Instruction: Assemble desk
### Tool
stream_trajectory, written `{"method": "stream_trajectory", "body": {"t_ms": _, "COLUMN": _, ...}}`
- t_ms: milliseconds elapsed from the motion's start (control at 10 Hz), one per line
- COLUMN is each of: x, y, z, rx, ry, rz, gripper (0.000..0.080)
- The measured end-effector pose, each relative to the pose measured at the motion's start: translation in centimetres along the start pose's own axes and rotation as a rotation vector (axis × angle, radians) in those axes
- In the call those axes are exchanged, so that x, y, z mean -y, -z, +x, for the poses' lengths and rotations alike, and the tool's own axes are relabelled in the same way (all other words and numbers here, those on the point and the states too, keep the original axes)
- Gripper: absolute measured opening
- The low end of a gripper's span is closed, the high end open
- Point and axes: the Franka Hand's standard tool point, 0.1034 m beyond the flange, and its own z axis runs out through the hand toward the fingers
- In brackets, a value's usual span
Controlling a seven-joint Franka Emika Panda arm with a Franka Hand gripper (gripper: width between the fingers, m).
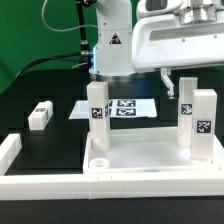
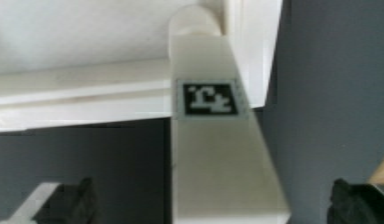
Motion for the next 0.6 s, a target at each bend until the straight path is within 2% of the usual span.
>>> {"method": "stream_trajectory", "body": {"t_ms": 300, "x": -0.5, "y": -0.2, "z": 1.0, "rx": 0.053, "ry": -0.019, "rz": -0.011, "gripper": 0.0649}}
{"method": "stream_trajectory", "body": {"t_ms": 400, "x": -0.3, "y": -0.2, "z": 1.0, "rx": 0.154, "ry": -0.034, "rz": -0.023, "gripper": 0.0649}}
{"method": "stream_trajectory", "body": {"t_ms": 500, "x": -0.1, "y": -0.2, "z": 1.6, "rx": 0.192, "ry": -0.043, "rz": -0.026, "gripper": 0.0649}}
{"method": "stream_trajectory", "body": {"t_ms": 600, "x": -0.5, "y": -0.5, "z": 1.6, "rx": 0.277, "ry": -0.051, "rz": -0.042, "gripper": 0.0649}}
